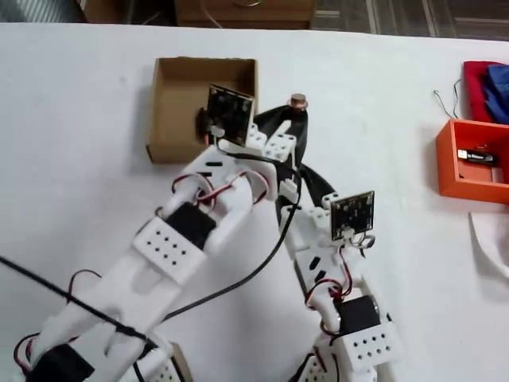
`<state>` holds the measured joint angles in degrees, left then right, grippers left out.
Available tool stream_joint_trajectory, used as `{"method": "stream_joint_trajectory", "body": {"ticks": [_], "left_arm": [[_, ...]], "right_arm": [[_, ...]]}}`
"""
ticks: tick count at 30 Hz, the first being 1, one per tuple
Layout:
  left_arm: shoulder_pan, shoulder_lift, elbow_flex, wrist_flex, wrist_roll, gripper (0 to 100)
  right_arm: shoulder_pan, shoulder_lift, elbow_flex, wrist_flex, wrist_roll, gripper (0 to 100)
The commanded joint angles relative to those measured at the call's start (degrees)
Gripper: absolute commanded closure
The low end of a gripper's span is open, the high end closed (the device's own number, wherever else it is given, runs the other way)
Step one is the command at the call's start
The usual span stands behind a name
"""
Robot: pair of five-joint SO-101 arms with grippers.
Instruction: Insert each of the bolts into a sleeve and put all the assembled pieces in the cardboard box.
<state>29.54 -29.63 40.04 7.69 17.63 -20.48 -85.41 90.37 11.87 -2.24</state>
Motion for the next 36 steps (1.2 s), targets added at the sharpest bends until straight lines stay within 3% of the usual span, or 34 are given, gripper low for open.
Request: {"method": "stream_joint_trajectory", "body": {"ticks": [1, 13, 19, 36], "left_arm": [[0.5, 0.8, -0.9, -3.4, -0.2, 98], [0.5, 0.5, -0.9, -3.3, -0.1, 98], [2.5, -3.6, -0.7, 3.2, -0.1, 98], [2.2, -4.1, -0.3, 3.6, 3.0, 98]], "right_arm": [[-0.4, -1.0, -0.5, -1.8, 2.0, 97.8], [-0.4, -1.1, -0.5, -1.7, 2.6, 97.8], [-0.5, -1.1, -0.5, -1.6, 2.6, 97.8], [-0.5, -1.1, -0.5, -1.5, 2.6, 97.8]]}}
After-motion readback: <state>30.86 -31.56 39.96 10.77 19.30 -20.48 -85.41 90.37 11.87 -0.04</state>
